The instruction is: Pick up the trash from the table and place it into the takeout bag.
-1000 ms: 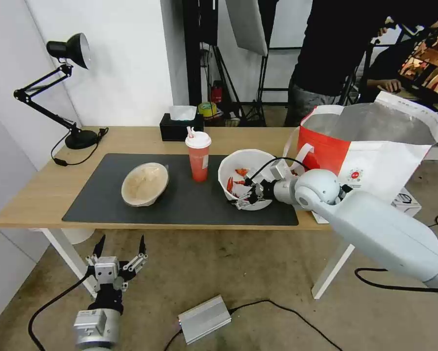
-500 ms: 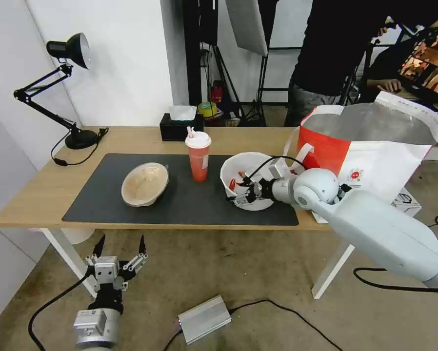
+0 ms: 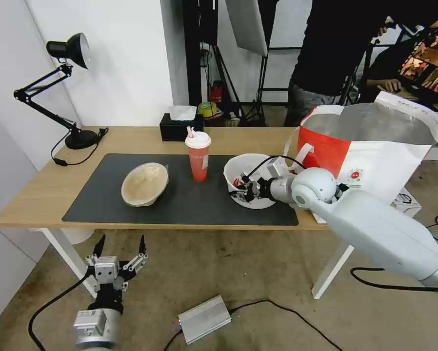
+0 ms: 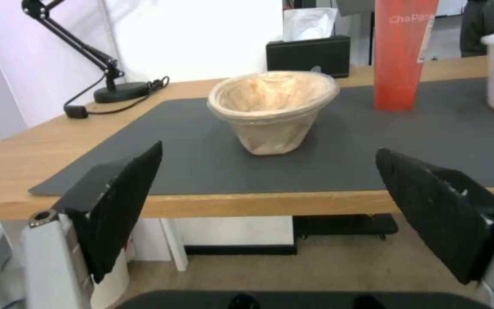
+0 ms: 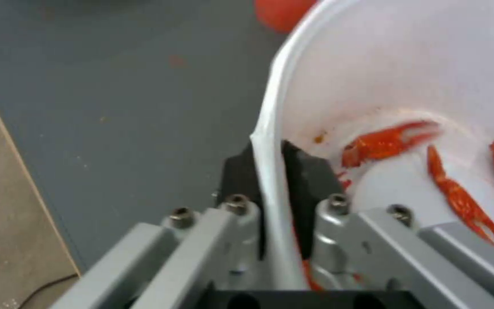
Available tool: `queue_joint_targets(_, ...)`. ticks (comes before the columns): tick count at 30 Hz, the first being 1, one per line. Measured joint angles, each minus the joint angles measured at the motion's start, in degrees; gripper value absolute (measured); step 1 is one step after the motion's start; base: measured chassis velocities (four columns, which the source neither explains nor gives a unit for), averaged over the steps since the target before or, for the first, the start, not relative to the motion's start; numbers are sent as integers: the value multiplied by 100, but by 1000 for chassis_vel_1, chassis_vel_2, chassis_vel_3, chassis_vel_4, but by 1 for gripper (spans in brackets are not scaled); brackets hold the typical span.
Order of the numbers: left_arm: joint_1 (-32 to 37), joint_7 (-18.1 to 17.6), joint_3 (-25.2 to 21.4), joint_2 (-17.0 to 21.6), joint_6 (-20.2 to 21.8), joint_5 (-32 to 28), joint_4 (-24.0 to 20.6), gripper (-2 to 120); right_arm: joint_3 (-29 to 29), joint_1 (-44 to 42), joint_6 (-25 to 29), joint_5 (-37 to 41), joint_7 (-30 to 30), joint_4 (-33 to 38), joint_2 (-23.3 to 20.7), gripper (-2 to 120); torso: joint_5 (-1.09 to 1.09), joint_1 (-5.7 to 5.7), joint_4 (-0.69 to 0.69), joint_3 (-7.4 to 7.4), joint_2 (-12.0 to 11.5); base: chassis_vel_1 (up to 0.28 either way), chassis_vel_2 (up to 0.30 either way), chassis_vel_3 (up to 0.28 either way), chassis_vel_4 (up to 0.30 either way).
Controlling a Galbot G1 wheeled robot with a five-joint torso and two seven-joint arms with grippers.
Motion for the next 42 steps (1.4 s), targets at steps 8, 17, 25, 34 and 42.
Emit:
queue_joint_targets(8, 2, -1, -6, -4, -11, -4, -4, 100, -21, 28, -51, 111, 70, -70, 92, 0, 0, 0, -1, 0, 0, 0, 0, 0, 0)
queue_joint_targets(17, 6, -2, -9, -10, -12, -6, -13, 100, -24, -6, -68, 158, 126, -83, 153, 0, 0, 0, -1, 0, 0, 0, 0, 0, 0)
queue_joint_targets(25, 10, -3, -23, -1, -12, -10, -13, 100, -32, -40, -106, 309, 225, 99, 105, 0, 1, 0, 2, 1, -1, 0, 0, 0, 0)
queue_joint_targets(34, 8, -4, -14, 7, -12, -12, -13, 100, -156, 132, -146, 322, 220, 518, -166, 0, 1, 0, 1, 1, -1, 0, 0, 0, 0)
queue_joint_targets(42, 9, -3, 1, 10, -12, -12, -10, 100, -210, 315, -148, 335, 207, 801, -407, 0, 1, 0, 0, 0, -1, 0, 0, 0, 0)
